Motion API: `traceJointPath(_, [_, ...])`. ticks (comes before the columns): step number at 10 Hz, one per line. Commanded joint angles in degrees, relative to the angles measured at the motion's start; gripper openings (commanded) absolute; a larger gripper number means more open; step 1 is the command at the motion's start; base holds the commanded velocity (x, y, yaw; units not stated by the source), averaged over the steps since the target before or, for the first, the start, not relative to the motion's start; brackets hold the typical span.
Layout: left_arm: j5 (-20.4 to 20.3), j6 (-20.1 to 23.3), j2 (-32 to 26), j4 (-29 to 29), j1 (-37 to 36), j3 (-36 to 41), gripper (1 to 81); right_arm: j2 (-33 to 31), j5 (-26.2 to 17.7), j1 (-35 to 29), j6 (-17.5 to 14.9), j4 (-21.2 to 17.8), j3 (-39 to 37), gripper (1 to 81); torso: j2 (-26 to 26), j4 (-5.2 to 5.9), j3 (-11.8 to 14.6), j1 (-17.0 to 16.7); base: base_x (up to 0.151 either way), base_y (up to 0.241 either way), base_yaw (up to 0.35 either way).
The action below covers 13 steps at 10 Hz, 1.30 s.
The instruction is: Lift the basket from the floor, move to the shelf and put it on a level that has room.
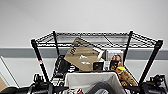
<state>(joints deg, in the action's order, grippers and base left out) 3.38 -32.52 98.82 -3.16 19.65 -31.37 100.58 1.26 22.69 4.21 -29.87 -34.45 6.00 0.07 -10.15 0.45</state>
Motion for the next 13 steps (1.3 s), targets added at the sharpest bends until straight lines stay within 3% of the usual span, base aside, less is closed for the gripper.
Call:
traceJointPath(1, [1.8, -6.4, -2.1, 1.1, -14.8, 3.6, 1.0, -3.2, -2.9, -14.1, 0.1, -6.7, 4.1, 1.0, 0.0, 0.00, 0.0, 0.0, 0.000, 0.000, 0.000])
traceJointPath(13, [10.6, -24.9, -2.2, 1.1, -41.7, 3.9, 1.0, -3.9, -10.7, -35.9, 0.4, -21.4, 2.1, 1.0, 0.0, 0.00, 0.0, 0.0, 0.000, 0.000, 0.000])
